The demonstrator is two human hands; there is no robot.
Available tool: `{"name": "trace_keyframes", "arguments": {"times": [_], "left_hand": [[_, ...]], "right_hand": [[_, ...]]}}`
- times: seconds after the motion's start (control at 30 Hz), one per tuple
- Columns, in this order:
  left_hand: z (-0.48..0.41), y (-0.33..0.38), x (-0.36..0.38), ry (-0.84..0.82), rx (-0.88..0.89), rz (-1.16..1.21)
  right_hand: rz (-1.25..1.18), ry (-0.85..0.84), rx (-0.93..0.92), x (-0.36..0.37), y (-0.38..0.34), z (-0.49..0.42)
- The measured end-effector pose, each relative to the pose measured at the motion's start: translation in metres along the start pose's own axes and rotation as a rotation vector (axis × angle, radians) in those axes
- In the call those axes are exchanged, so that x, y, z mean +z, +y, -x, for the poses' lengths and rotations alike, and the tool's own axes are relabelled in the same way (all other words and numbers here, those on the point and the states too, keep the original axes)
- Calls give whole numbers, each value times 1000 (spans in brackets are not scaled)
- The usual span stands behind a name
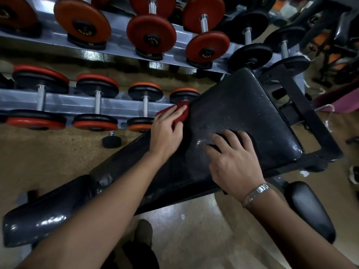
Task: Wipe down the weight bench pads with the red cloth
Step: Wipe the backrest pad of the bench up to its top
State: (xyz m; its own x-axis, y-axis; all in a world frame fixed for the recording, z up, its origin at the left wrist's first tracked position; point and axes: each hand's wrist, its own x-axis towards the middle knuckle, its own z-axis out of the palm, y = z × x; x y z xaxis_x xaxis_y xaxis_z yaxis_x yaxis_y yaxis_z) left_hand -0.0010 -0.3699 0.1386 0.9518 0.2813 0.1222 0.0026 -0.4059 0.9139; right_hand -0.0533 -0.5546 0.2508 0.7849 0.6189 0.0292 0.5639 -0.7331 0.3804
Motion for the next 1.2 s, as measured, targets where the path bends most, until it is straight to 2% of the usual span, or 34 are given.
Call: {"name": "trace_keyframes", "arguments": {"times": [0.07,0.17,0.3,0.4,0.5,0.6,0.73,0.8,0.9,1.0,1.1,1.2], "left_hand": [[1,13,10,-24,23,4],[49,16,20,-93,193,-32],[94,-29,5,-113,387,-119],[75,-35,-1,-73,262,-111],[58,5,14,-15,108,-48],[71,13,20,-84,172,-51],[95,-35,-1,-119,306,-119],[89,-39,-4,-87,224,-118],[81,-6,11,-13,36,-42],[99,10,21,-56,123,-36],[121,-21,10,-100,236,-94],[116,-36,2,-71,138,-89]], "right_hand": [[20,-28,-2,-4,0,-4],[25,-73,-10,-8,2,-4],[34,-101,-42,-7,3,0],[45,-106,-39,-6,2,0],[46,-101,-29,-7,0,-1],[35,-82,-33,-6,1,0],[-3,-20,-64,-1,8,8],[-19,18,-63,-1,11,10],[-17,71,-36,-4,14,10],[4,83,-1,-9,17,7],[33,53,29,-15,19,6],[47,21,43,-15,23,6]]}}
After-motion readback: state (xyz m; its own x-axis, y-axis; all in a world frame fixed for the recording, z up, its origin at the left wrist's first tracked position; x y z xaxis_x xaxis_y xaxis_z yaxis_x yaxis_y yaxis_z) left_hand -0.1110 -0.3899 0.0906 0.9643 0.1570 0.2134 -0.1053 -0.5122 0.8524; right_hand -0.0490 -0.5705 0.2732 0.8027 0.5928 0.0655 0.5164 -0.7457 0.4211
